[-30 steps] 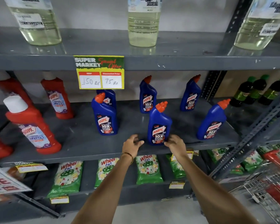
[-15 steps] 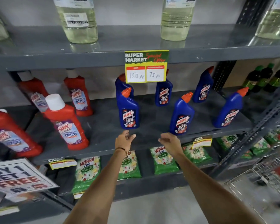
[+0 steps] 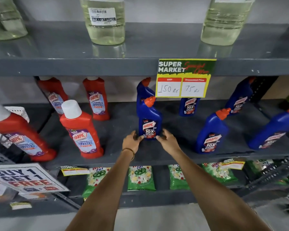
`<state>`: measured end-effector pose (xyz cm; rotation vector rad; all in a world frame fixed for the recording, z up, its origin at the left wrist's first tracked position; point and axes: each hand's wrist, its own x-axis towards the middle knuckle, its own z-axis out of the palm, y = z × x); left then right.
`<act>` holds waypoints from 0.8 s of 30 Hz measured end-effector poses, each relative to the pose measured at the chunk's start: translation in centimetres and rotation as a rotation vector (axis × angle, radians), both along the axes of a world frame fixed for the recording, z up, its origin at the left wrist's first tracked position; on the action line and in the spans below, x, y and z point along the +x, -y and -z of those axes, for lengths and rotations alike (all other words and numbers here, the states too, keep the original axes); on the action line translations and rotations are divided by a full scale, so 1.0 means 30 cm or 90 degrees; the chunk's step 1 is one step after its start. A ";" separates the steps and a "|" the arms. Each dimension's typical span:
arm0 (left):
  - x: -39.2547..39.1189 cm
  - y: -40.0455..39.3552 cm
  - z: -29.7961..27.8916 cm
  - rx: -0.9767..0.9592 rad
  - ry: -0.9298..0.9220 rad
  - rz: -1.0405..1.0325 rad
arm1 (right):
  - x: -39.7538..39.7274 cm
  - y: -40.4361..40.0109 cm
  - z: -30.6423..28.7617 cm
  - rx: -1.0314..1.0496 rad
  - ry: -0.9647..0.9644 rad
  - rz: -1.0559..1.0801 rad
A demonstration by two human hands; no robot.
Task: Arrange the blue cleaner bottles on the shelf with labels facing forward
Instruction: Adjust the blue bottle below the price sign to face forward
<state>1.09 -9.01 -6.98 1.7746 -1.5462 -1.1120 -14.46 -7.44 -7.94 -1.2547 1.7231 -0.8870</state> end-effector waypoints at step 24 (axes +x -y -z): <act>0.013 -0.126 0.011 -0.047 -0.094 -0.005 | -0.008 -0.110 0.028 -0.018 -0.005 -0.021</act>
